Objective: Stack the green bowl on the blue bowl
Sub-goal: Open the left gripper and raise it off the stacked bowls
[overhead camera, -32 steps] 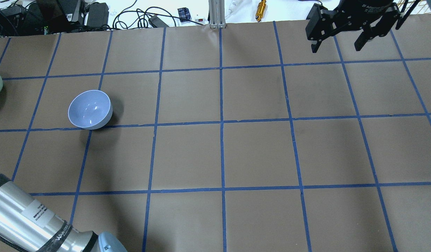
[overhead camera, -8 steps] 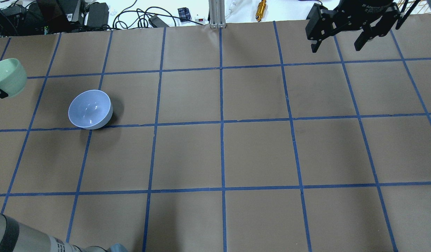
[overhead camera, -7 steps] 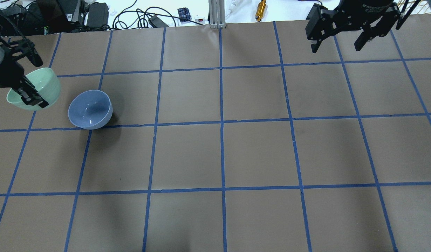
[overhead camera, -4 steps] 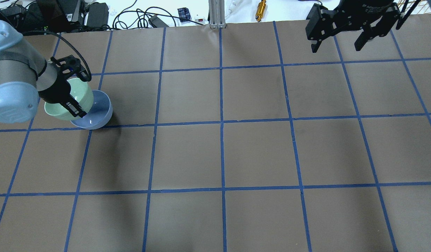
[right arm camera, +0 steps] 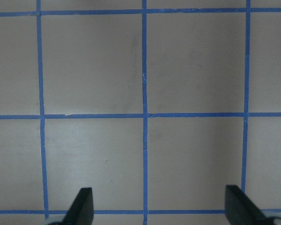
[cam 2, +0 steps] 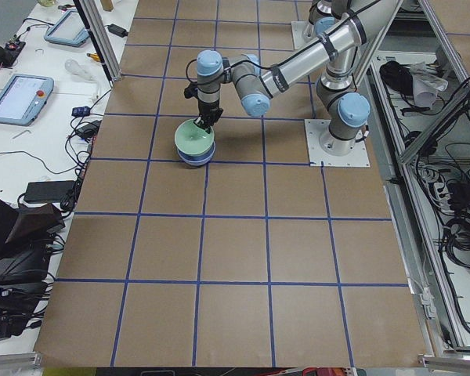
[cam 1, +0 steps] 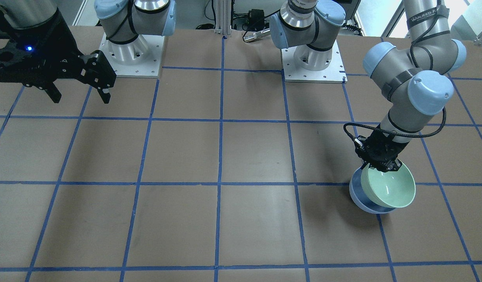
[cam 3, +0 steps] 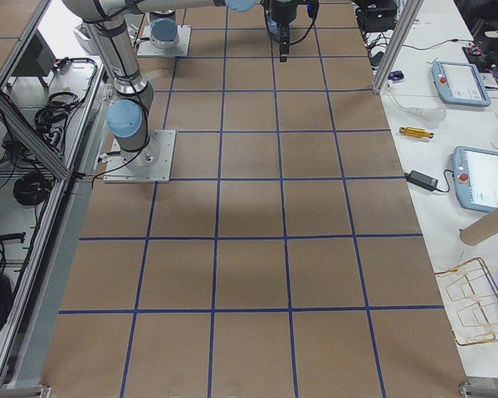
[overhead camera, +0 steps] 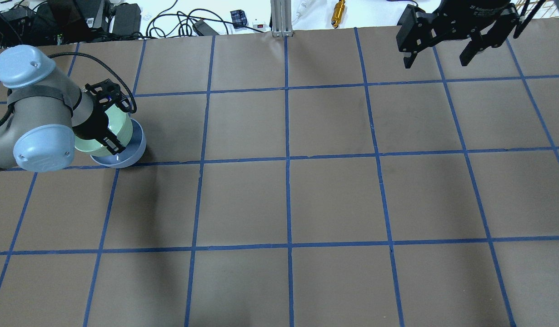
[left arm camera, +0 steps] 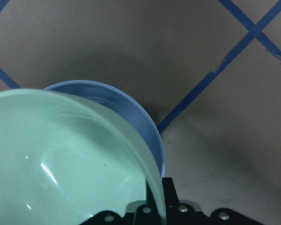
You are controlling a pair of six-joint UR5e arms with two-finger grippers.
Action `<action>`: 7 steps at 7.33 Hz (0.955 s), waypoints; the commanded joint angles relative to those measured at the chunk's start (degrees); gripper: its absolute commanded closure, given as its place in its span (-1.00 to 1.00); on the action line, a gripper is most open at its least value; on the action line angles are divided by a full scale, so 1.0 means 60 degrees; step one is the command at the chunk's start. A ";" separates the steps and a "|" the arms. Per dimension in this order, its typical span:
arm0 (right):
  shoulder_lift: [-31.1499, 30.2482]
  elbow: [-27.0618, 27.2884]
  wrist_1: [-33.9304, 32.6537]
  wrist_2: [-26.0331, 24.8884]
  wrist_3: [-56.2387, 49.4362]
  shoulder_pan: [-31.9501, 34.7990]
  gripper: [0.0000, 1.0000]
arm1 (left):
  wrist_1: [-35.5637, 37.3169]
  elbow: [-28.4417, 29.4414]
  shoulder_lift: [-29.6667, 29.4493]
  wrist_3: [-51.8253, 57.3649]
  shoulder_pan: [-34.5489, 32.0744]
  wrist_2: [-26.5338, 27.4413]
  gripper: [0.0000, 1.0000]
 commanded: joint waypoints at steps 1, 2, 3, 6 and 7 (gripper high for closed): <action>0.0010 0.0000 0.0000 0.0003 0.0000 0.0000 -1.00 | 0.0203 0.0024 -0.0221 -0.0058 -0.0002 0.0011 -0.99; -0.0004 0.0000 0.0000 -0.0011 -0.0015 0.0000 -1.00 | 0.0189 0.0097 -0.0163 -0.0087 -0.0002 0.0040 -1.00; -0.0004 0.0000 0.0000 0.0003 -0.0015 0.0000 -1.00 | -0.0130 0.0359 0.0055 -0.0088 -0.0045 0.0084 -1.00; 0.0010 0.0000 0.0000 -0.0011 0.0000 0.0000 -1.00 | -0.4820 0.2828 0.1093 -0.1341 -0.0163 0.0027 -1.00; 0.0010 0.0000 0.0000 0.0003 0.0000 0.0000 -1.00 | -0.5778 0.3402 0.1459 -0.2218 -0.0250 -0.0018 -1.00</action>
